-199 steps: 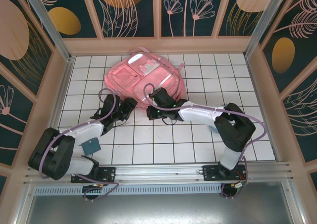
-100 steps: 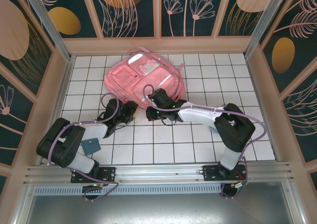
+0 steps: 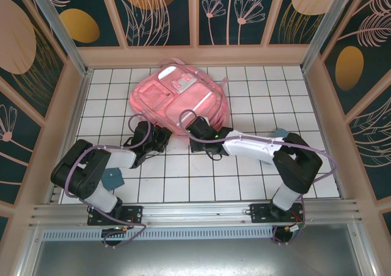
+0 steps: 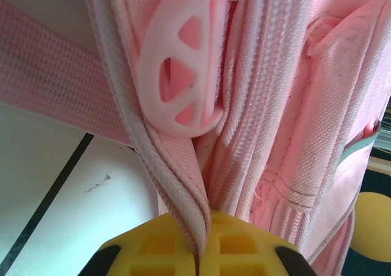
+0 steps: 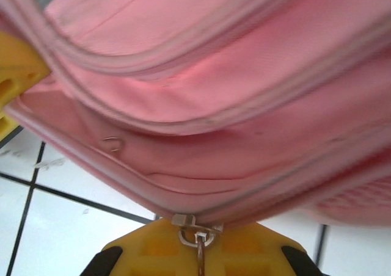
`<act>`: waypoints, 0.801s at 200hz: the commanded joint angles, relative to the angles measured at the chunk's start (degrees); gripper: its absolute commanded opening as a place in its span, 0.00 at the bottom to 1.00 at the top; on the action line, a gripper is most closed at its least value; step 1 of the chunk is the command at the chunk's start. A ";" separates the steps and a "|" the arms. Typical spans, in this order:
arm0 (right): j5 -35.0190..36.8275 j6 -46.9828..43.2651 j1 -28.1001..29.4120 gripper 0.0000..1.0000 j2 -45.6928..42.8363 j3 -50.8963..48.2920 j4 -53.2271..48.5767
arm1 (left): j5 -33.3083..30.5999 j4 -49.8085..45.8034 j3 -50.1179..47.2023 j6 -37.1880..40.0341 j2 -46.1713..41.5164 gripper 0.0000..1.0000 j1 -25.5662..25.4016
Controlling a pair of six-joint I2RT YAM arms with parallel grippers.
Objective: Pack books, pencil case, and school supplies into a backpack
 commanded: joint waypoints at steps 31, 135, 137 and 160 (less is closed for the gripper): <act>9.37 4.87 -6.40 0.00 -5.70 -1.49 -7.00 | -5.42 0.12 0.18 2.33 0.17 0.00 0.68; -11.88 -5.74 -4.68 0.00 -8.86 -4.22 0.50 | -3.76 -9.38 8.23 14.41 0.56 0.04 1.23; -12.12 -5.67 -4.41 0.00 -8.88 -4.34 0.83 | -3.73 -9.77 8.72 14.91 0.65 0.04 1.23; -19.90 -3.76 -0.54 0.00 -8.20 -4.74 5.37 | -5.42 -14.88 11.88 18.24 0.97 0.18 1.42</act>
